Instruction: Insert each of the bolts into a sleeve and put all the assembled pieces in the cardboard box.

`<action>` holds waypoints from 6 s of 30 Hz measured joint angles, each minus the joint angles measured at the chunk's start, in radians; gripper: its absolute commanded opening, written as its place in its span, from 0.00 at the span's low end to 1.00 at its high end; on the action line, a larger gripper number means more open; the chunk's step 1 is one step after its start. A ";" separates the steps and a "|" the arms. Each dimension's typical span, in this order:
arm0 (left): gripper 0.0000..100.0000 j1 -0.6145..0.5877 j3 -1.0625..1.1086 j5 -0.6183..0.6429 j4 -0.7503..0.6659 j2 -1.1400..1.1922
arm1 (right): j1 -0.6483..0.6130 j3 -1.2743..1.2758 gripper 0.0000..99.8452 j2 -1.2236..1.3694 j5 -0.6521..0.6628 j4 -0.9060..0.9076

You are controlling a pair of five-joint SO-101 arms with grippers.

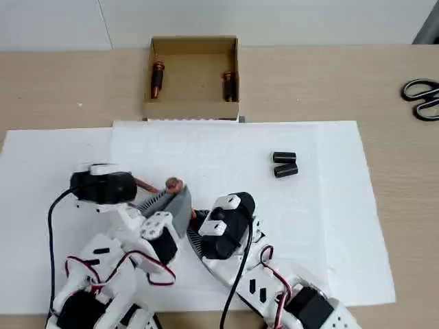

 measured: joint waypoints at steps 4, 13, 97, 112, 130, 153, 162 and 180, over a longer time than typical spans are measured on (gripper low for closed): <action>0.01 0.035 -0.031 0.000 0.074 0.002 | 0.000 -0.006 0.00 -0.002 0.000 0.000; 0.01 0.044 -0.072 -0.054 0.155 -0.005 | -0.003 -0.034 0.00 0.000 0.005 0.002; 0.18 0.012 0.086 -0.167 0.017 -0.011 | 0.087 -0.035 0.00 0.005 0.100 -0.072; 0.18 0.011 0.075 -0.167 0.028 -0.009 | 0.092 -0.043 0.00 0.003 0.100 -0.078; 0.08 0.011 -0.048 -0.167 0.037 -0.005 | 0.094 -0.046 0.00 0.000 0.100 -0.092; 0.01 -0.328 0.157 -0.279 -0.084 -0.002 | 0.210 -0.046 0.00 0.000 0.100 -0.092; 0.01 -0.390 0.440 -0.368 -0.270 -0.002 | 0.293 -0.046 0.00 0.000 0.100 -0.092; 0.01 -0.396 0.532 -0.496 -0.362 0.000 | 0.402 -0.029 0.00 0.000 0.100 -0.092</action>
